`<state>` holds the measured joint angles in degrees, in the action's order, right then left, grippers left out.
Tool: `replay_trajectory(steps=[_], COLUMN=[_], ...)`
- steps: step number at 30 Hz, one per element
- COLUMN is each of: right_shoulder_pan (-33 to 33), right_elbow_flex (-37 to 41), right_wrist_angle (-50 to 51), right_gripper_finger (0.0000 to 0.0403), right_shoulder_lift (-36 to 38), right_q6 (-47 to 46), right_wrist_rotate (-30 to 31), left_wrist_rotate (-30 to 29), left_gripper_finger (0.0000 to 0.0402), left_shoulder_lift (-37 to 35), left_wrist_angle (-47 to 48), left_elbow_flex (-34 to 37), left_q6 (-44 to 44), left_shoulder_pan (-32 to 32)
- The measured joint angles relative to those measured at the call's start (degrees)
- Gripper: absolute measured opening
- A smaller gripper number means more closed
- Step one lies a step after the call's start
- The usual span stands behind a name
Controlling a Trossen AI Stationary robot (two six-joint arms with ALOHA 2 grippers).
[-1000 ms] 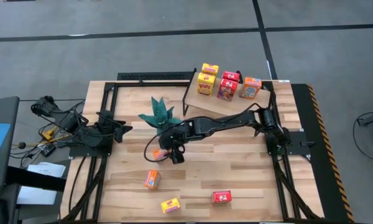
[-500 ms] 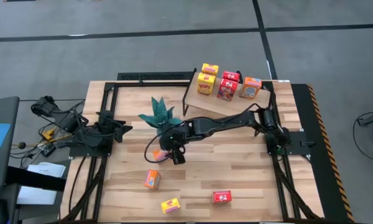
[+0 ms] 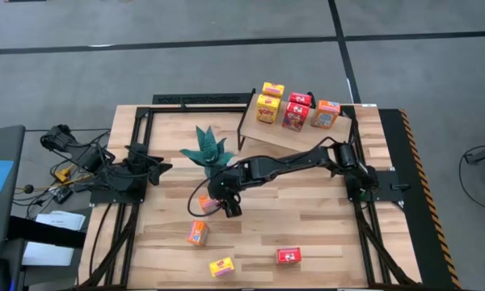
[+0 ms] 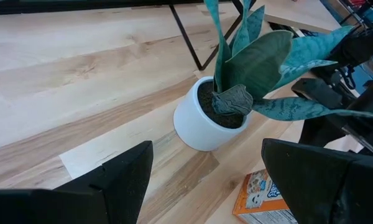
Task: Stack cereal on shelf
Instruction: Put the top orange cereal box on the shelf aligned with the other orange cereal box
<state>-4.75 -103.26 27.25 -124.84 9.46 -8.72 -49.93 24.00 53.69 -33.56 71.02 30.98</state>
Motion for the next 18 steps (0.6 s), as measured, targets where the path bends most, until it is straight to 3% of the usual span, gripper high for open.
replay_trajectory(steps=[10, 18], right_shoulder_pan=[-0.15, 0.02], right_elbow_flex=[-2.25, -11.16], right_wrist_angle=[4.46, 21.29], right_gripper_finger=[0.0142, 0.012], right_shoulder_lift=[0.0, 1.27], right_q6=[-0.4, -0.54], right_wrist_rotate=[-0.15, -4.64], left_wrist_rotate=[0.05, 0.07], left_gripper_finger=[0.0293, 0.0293], left_shoulder_lift=[-0.01, 0.0], left_wrist_angle=[0.0, 0.02], left_elbow_flex=[0.0, 0.0], left_q6=[0.08, 0.09], left_shoulder_pan=[0.0, 0.0])
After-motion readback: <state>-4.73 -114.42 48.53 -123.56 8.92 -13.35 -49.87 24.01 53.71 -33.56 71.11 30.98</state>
